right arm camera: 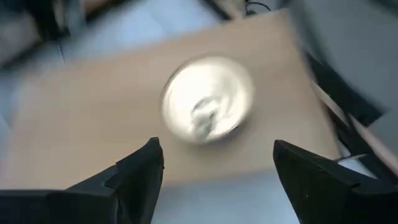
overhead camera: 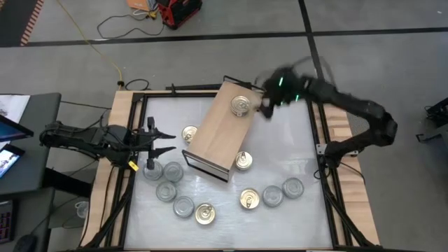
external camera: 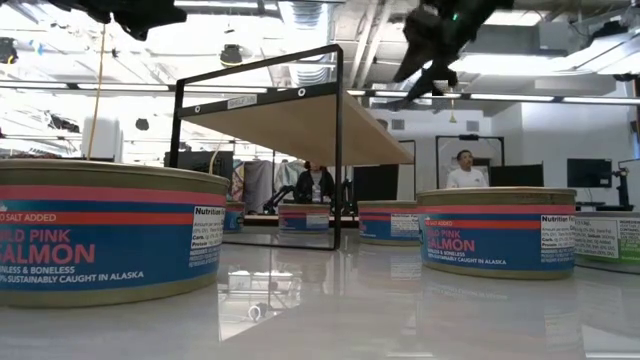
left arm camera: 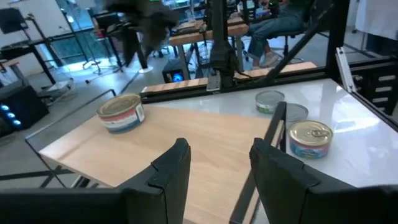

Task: Stack canned seafood by type on shelf
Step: Put the green tuna can on the shelf

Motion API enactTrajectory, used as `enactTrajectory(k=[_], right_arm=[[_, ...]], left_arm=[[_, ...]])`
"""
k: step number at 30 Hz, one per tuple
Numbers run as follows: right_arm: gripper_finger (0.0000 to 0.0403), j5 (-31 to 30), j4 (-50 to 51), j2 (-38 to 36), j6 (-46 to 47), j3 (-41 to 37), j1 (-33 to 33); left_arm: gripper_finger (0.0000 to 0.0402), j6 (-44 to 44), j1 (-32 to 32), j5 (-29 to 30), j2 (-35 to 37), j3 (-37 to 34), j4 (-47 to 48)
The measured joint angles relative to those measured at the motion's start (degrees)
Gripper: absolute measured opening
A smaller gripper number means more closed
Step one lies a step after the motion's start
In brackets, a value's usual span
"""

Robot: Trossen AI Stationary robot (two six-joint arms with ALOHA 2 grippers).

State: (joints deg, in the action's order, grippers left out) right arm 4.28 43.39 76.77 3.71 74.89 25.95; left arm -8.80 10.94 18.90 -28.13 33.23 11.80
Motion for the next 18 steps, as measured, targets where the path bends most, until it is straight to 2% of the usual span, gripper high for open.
enactTrajectory(k=[5,8,13,18], right_arm=[[0.0318,-10.82,-1.83,-3.58,-0.48,-8.23,-16.90],[0.0317,-16.74,-4.57,-4.08,5.36,-14.27,-24.23],[0.0316,-17.95,-6.36,-3.85,13.51,-20.70,-31.26],[0.0300,-17.73,-5.37,-1.35,17.49,-21.98,-40.06]], left_arm=[[0.0160,0.79,0.00,-0.49,-0.01,0.00,0.54],[0.0160,1.14,0.00,-0.53,0.00,0.00,0.40],[0.0160,1.99,0.00,-0.68,-0.01,0.00,-0.36],[0.0160,3.25,0.00,-1.53,0.00,0.00,0.21]])
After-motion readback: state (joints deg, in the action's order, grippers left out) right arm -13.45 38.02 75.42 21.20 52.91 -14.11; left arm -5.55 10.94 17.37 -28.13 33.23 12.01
